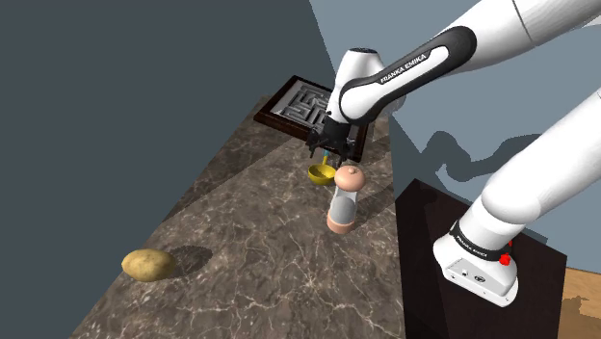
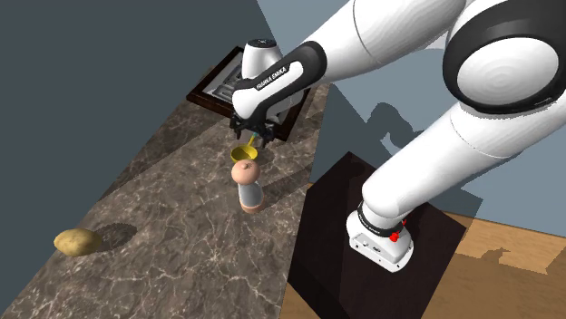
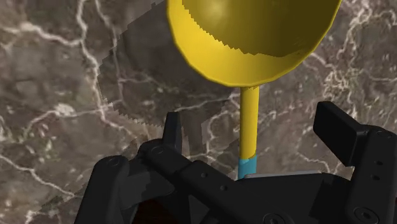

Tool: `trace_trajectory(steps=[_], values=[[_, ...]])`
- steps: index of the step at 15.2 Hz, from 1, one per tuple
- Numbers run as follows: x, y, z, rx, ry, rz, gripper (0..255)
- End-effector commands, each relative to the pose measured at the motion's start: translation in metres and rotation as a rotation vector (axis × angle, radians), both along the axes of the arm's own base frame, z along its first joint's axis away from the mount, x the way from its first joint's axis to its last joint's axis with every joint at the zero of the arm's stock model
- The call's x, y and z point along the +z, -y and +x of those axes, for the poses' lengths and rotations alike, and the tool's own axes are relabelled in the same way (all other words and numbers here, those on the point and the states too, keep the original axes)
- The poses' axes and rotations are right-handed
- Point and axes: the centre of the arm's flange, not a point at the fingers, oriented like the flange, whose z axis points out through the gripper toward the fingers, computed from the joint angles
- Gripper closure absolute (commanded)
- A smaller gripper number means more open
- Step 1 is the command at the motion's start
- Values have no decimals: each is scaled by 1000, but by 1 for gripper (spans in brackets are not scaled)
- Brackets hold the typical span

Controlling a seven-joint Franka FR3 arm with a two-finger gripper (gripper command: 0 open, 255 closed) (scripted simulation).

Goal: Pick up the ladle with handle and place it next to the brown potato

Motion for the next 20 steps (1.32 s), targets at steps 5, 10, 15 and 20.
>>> trace_trajectory(steps=[5,10,15,20], values=[[-13,-3,2,-1,1,0,0],[-13,-3,2,-1,1,0,255],[-14,-2,2,-1,1,0,255],[-8,-3,2,-1,1,0,255]])
